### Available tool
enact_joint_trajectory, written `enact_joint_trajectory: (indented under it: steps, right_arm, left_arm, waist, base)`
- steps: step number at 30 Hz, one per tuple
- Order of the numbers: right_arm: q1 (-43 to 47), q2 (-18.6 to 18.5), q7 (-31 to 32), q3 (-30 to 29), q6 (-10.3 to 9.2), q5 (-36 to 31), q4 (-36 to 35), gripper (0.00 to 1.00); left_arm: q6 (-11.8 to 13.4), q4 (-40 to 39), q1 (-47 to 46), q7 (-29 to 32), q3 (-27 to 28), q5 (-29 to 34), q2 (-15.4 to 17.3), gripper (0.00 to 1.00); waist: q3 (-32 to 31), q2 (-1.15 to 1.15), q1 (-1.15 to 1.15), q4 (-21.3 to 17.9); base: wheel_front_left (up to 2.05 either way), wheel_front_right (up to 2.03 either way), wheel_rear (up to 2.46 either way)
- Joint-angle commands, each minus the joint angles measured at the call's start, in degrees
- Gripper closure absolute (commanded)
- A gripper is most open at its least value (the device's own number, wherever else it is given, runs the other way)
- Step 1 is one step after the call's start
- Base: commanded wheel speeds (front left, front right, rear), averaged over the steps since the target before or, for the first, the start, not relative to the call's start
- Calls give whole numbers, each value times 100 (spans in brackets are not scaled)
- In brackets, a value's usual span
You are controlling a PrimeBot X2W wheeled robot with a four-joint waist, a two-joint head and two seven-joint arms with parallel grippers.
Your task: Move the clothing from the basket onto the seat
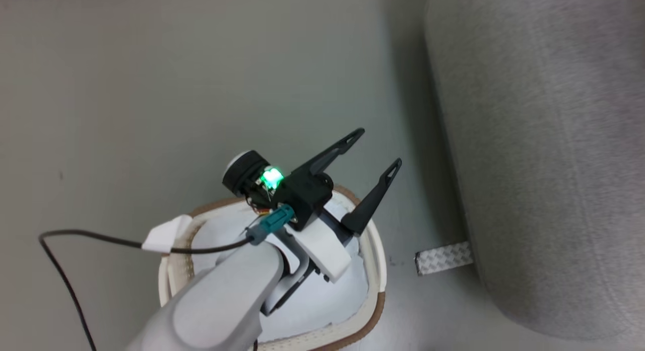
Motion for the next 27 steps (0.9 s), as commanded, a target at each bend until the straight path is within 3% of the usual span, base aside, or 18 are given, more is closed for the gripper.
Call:
enact_joint_trajectory:
  steps: [1,8,11,17,18,20,21,22,27]
  right_arm:
    - [-252,-99,97,211,-14,-180,258,100]
    - [-626,-139,713,734,-14,-411,1453,100]
    - [-615,-131,1078,1006,-14,-404,1748,100]
    - [-487,-164,1201,1239,-14,-100,1934,100]
    - [-470,-167,1189,1274,-14,-82,1968,96]
    - [-448,-209,1178,1357,-14,-32,2002,80]
    - [-421,-183,1136,1408,-14,-24,2003,36]
    - [-394,-170,1105,1458,-14,-22,1996,0]
    - [-121,-173,1012,1801,-14,109,1937,0]
  left_arm:
    - [23,-57,-115,26,21,96,89,0]
    - [36,-97,-228,-15,-6,115,90,0]
    - [46,-51,-253,-40,18,77,108,0]
    - [74,33,-267,-105,20,32,91,0]
    - [72,50,-252,-117,22,19,87,0]
    - [78,91,-210,-148,13,1,69,0]
    - [63,104,-179,-163,10,-32,55,0]
    - [39,122,-161,-199,-7,-42,50,0]
    - [48,261,-40,-335,-6,-141,-8,0]
  waist:
    - [448,-1,-1,231]
    - [712,-1,-1,339]
    - [732,-1,-1,357]
    - [668,-1,-1,381]
    - [632,-1,-1,378]
    - [538,-1,-1,374]
    - [474,-1,-1,370]
    - [403,-1,-1,367]
    - [-108,-1,-1,374]
  base:
    - [0,0,0]
    - [0,0,0]
    - [0,0,0]
    - [0,0,0]
    - [0,0,0]
    - [0,0,0]
    - [0,0,0]
    - [0,0,0]
    - [0,0,0]
